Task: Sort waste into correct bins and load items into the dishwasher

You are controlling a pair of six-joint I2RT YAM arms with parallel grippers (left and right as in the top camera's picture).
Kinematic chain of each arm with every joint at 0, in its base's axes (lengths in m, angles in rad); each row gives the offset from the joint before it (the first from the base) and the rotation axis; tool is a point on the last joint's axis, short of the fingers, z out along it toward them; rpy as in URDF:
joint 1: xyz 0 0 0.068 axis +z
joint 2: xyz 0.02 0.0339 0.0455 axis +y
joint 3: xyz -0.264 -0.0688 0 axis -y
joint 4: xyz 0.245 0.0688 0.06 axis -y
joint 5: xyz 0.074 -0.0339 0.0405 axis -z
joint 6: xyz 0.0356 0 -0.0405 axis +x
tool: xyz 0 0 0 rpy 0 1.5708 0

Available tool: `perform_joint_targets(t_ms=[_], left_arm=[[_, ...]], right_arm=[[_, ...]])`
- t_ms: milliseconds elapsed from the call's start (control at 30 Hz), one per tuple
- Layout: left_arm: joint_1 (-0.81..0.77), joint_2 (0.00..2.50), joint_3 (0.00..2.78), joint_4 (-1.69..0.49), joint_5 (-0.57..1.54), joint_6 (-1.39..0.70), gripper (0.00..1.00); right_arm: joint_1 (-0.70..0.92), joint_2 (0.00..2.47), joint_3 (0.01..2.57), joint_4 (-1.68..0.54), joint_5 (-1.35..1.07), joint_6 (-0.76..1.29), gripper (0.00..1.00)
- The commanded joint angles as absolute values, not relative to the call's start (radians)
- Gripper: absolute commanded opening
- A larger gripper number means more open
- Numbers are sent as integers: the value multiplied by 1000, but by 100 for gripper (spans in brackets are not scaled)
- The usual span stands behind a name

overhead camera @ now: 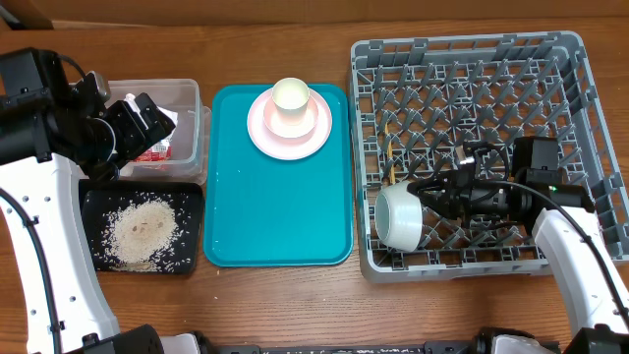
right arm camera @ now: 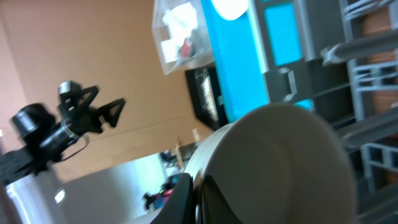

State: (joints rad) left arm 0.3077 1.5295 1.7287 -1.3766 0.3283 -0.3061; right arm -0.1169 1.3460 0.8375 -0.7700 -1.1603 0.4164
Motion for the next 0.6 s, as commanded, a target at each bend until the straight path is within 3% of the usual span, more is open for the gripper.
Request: perform_joint_targets(t_ms=[0,567], left_arm=[[307,1517,1741,-1376,321,-284,100],[307,1517,1741,-1376,321,-284,100]], right_arm=[[-120,1357,822,-772,-822,384,4],[-120,1357,822,-749,-607,405,4]])
